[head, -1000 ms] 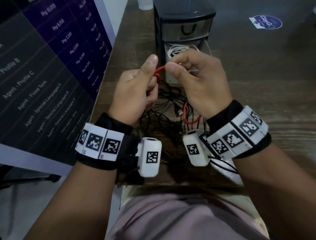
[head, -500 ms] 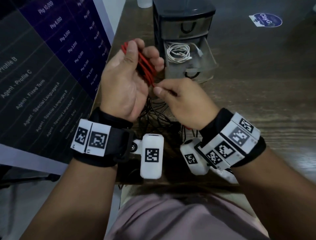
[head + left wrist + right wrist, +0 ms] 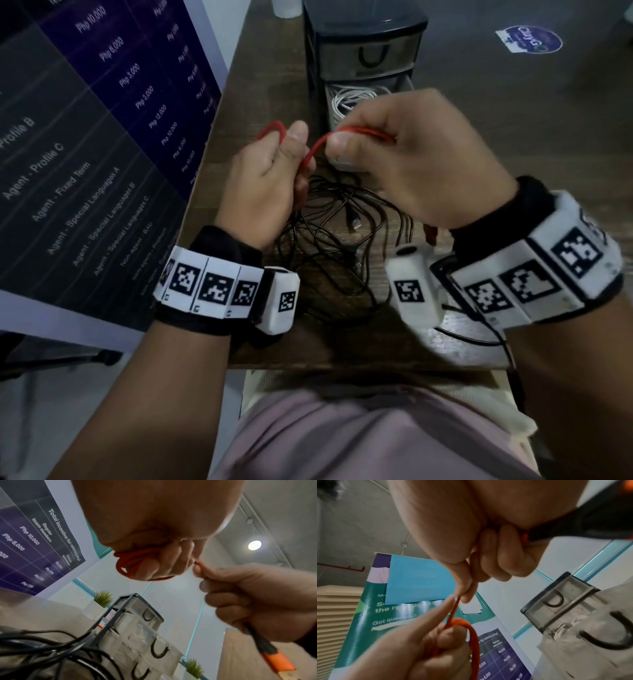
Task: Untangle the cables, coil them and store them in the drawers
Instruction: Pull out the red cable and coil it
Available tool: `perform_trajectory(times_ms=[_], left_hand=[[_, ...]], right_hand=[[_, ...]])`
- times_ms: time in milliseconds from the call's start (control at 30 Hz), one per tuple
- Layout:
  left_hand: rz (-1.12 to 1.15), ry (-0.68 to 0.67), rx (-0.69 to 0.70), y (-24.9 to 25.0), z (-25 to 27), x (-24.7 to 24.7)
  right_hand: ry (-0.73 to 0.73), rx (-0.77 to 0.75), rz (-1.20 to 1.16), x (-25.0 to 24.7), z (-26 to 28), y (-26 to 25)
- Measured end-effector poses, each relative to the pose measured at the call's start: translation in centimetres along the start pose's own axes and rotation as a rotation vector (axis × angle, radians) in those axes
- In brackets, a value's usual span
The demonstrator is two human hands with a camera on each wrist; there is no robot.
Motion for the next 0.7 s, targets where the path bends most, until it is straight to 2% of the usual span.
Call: perform_trajectory(times_ms=[167, 267, 400, 567, 700], left_hand=[[0.159, -0.086, 0.014, 1.0, -0.1, 1.2], [0.343, -0.14, 0.004, 1.3, -0.3, 1.6], [0.555, -0.162, 0.006, 1.6, 0.2, 1.6], [0.957, -0.094, 0.033, 1.8, 0.3, 1.6], [1.116, -0.075, 0.051, 2.1, 0.3, 1.8]], right_hand=[[0.19, -0.034, -0.059, -0.8, -0.6, 1.3], [0.261, -0.03, -0.138, -0.1, -0.7, 2.3], [0.19, -0.066, -0.192, 1.6, -1.0, 2.1], [0.167, -0.134, -0.421, 4.3, -1.0, 1.3], [0.128, -0.175, -0.637, 5.4, -1.2, 0.3]])
Point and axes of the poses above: each hand's wrist, its own z-axis away from the middle knuckle, its own x-axis out of the palm, y = z × x, the point moved 7 cm from there along -z, towards the middle knuckle, and after that the axes turned 13 degrees about -y, right-handed, at the moved point
